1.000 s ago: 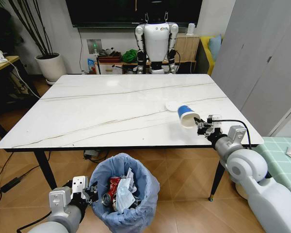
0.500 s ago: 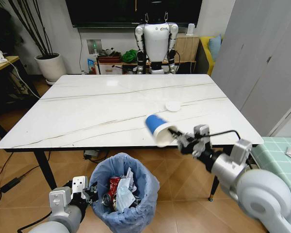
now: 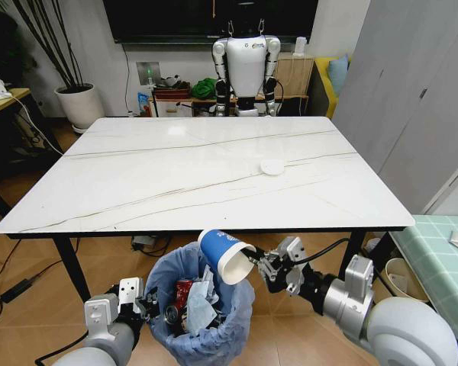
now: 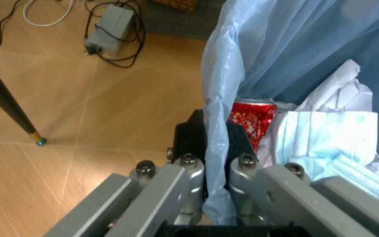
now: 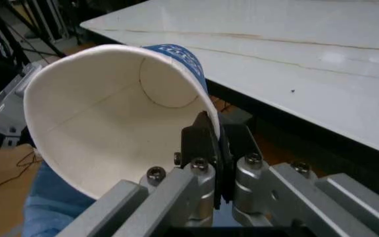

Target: Pick up the trash bin and place the trash from the table into it.

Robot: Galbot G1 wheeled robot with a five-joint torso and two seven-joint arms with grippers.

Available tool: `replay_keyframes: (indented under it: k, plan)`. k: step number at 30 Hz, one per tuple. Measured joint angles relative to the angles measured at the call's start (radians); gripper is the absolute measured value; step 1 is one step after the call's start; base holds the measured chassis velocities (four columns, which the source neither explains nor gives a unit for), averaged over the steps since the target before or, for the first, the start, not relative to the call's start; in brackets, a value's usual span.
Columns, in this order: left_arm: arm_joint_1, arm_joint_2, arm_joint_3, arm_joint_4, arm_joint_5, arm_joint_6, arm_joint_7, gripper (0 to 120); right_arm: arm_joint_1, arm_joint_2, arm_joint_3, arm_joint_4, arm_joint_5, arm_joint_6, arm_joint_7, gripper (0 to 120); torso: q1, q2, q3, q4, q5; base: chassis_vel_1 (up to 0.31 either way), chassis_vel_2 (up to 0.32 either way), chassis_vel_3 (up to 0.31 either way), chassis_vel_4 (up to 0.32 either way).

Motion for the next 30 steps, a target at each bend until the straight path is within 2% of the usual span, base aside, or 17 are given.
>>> replay_keyframes:
  k: [12, 15, 17, 19, 20, 21, 24, 25, 28, 30]
  plan:
    - [-0.015, -0.005, 0.024, 0.009, 0.007, 0.0, -0.014, 0, 0.019, -0.003, -0.11, -0.023, -0.066, -0.003, 0.012, 0, 0.0, 0.0, 0.0, 0.0, 0.0, 0.0, 0.0, 0.0, 0.0]
    - [-0.018, -0.011, 0.037, 0.014, 0.018, 0.0, -0.014, 0, 0.039, -0.007, -0.148, -0.023, -0.064, -0.014, 0.047, 14, 0.0, 0.0, 0.0, 0.0, -0.0001, 0.0, 0.0, 0.0, 0.0]
    - [-0.019, -0.013, 0.042, 0.015, 0.021, 0.0, -0.014, 0, 0.045, -0.007, -0.159, -0.024, -0.065, -0.016, 0.053, 17, 0.0, 0.0, 0.0, 0.0, 0.0, 0.0, 0.0, 0.0, 0.0]
    - [-0.02, -0.015, 0.049, 0.016, 0.026, 0.0, -0.014, 0, 0.048, -0.008, -0.169, -0.03, -0.08, -0.014, 0.055, 27, 0.0, 0.0, 0.0, 0.0, 0.0, 0.0, 0.0, 0.0, 0.0]
    - [-0.02, -0.015, 0.05, 0.016, 0.027, 0.0, -0.014, 0, 0.047, -0.009, -0.17, -0.031, -0.086, -0.012, 0.055, 32, 0.0, 0.0, 0.0, 0.0, 0.0, 0.0, 0.0, 0.0, 0.0]
    - [-0.02, -0.015, 0.05, 0.016, 0.027, 0.0, -0.014, 0, 0.047, -0.009, -0.17, -0.031, -0.086, -0.012, 0.055, 32, 0.0, 0.0, 0.0, 0.0, 0.0, 0.0, 0.0, 0.0, 0.0]
    - [-0.02, -0.014, 0.048, 0.017, 0.027, 0.0, -0.013, 0, 0.045, -0.01, -0.166, -0.031, -0.09, -0.009, 0.057, 47, 0.0, 0.0, 0.0, 0.0, -0.0001, 0.0, 0.0, 0.0, 0.0]
    - [-0.02, -0.014, 0.048, 0.017, 0.027, 0.0, -0.013, 0, 0.045, -0.01, -0.166, -0.031, -0.09, -0.009, 0.057, 47, 0.0, 0.0, 0.0, 0.0, -0.0001, 0.0, 0.0, 0.0, 0.0]
    - [-0.018, -0.014, 0.045, 0.017, 0.027, 0.0, -0.011, 0, 0.058, -0.002, -0.134, -0.026, -0.064, -0.007, 0.069, 62, 0.0, 0.0, 0.0, -0.0001, 0.0, 0.0, 0.0, 0.0, 0.0]
    - [-0.016, -0.014, 0.044, 0.017, 0.027, 0.0, -0.011, 0, 0.069, 0.0, -0.119, -0.021, -0.041, -0.008, 0.078, 66, 0.0, 0.0, 0.0, -0.0001, 0.0, 0.0, 0.0, 0.0, 0.0]
